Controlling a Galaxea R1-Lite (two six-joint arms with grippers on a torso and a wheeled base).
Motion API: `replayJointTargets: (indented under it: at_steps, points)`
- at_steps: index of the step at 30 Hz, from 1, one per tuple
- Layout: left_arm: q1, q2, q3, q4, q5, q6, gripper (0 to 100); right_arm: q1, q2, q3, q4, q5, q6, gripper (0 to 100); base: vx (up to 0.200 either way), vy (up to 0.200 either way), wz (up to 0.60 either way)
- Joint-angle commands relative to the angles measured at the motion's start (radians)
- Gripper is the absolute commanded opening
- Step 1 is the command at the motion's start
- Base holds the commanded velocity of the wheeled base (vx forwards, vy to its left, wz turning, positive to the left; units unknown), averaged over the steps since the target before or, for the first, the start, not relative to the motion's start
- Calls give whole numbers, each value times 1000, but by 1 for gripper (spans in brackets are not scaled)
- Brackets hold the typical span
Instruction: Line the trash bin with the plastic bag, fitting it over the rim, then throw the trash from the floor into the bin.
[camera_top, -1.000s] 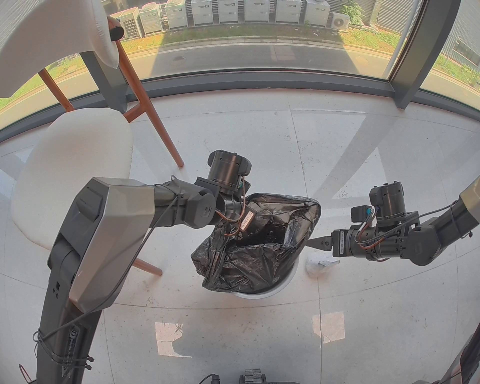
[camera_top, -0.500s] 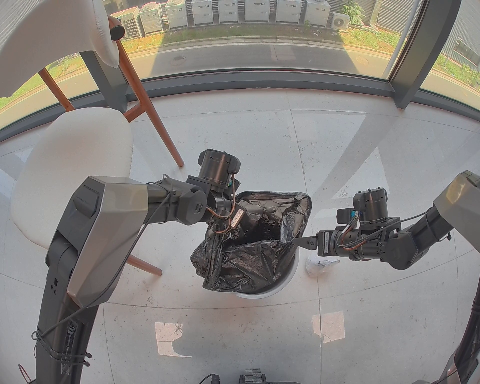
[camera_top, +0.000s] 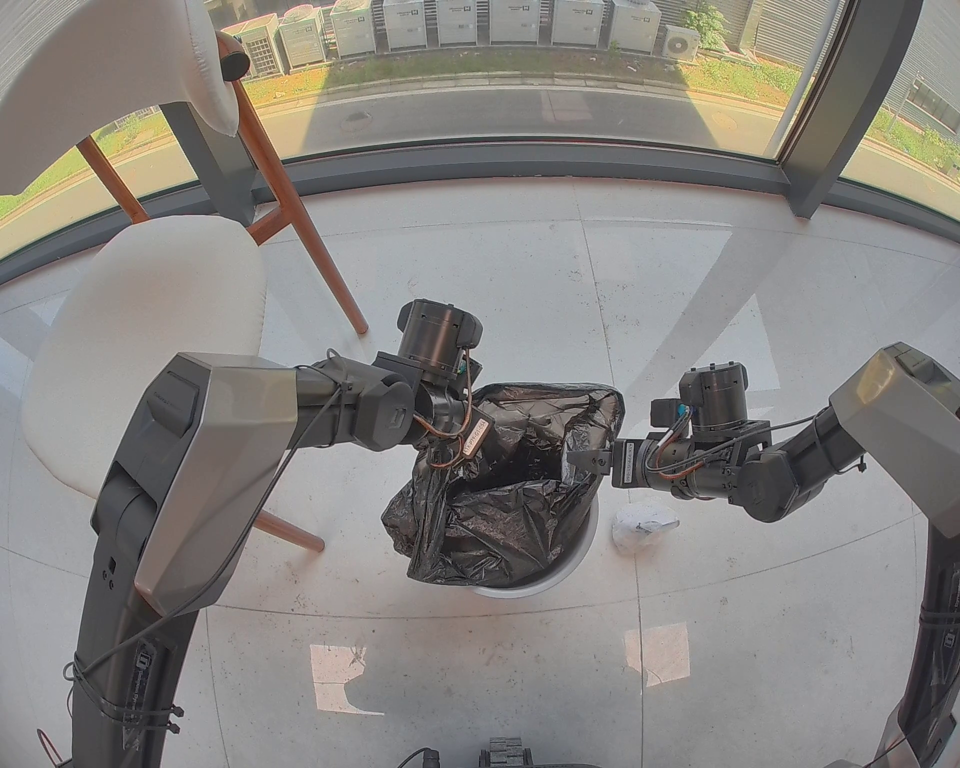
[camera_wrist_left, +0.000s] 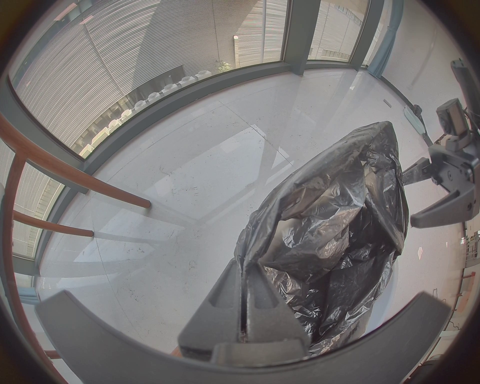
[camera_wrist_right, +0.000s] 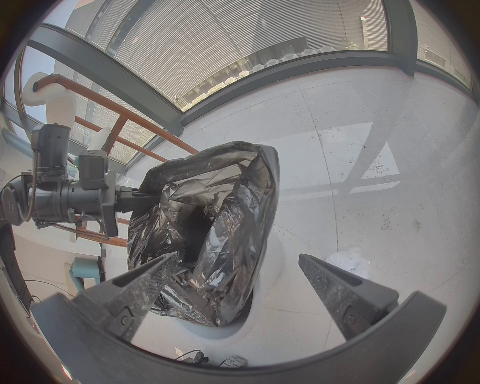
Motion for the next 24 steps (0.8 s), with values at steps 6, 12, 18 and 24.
replayJointTargets:
  at_steps: [6,12,18,24]
  points:
    - [2,-2,0,0,0,-2,0,20,89,-72,-3,-2,26,0,0,0,0]
    - [3,-2,0,0,2,-25,0,23,75,-63,-3,-2,58,0,0,0,0]
    - [17,-5,0,6,-1,-20,0,32,-6,-37,26,4,124,0,0,0,0]
    - [22,-10,0,74,-1,-17,0,79,-134,-35,243,23,170,0,0,0,0]
